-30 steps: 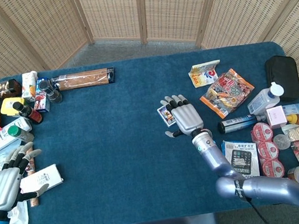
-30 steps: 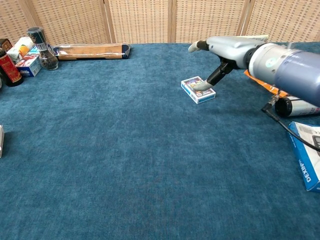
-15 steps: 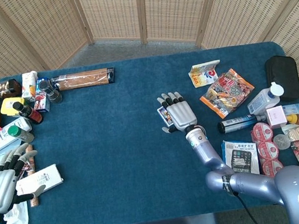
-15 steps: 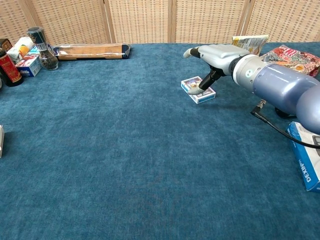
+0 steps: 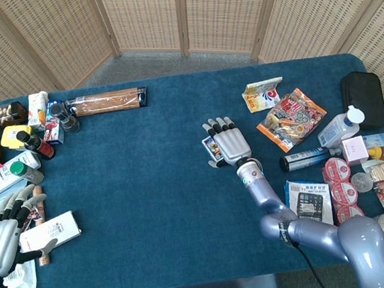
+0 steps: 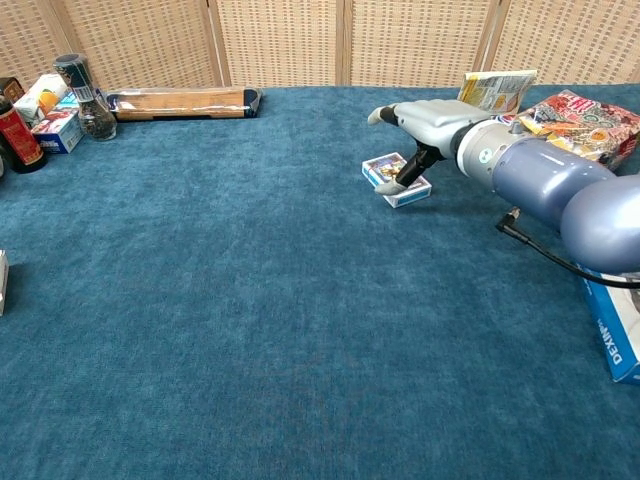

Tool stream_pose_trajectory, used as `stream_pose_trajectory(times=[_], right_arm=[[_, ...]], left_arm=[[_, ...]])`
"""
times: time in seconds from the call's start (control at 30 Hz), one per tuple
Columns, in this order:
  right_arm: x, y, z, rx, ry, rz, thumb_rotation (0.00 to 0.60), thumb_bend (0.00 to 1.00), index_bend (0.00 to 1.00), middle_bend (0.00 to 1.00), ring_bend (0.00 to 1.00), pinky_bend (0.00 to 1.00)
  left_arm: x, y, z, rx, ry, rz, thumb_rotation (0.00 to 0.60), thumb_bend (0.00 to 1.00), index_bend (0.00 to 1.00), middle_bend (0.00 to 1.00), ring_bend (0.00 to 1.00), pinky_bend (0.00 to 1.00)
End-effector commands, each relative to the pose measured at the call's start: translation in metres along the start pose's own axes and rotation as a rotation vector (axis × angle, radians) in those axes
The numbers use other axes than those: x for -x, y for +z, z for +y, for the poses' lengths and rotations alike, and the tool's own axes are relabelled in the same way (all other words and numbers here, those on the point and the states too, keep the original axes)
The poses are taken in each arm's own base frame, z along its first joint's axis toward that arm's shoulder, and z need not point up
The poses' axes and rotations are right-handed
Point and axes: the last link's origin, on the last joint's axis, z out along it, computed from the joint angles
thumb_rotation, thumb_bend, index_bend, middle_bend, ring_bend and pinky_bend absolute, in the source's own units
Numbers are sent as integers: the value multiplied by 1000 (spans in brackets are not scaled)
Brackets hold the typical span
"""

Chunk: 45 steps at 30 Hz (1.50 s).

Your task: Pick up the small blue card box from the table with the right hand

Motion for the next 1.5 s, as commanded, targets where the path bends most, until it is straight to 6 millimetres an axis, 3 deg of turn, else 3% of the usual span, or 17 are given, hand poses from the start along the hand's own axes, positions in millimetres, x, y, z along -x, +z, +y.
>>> stream_pose_trajectory(times=[0.03,0.5,0.9,1.2,1.5], right_arm=[[5,2,0,0,1,-9,474,223,0,0,0,0],[10,10,31,40,-63,-9,475,221,0,0,0,0],[-7,20,66,75,-144,-14,474,222,0,0,0,0],[-5,20,62,55,-130,-49,473,223,0,0,0,0],[3,23,49,46,-135,-83,475,223,66,0,0,0]], left_arm=[[-1,-1,0,-2,1,2,600,219,184,52,0,0],[-3,-2,3,-3,10,11,600,218,183,51,0,0],[-3,-1,7,2,16,11,600,218,182,52,0,0],[-4,-4,6,3,15,19,600,218,183,47,0,0],[-5,-6,3,3,10,25,600,216,183,45,0,0]])
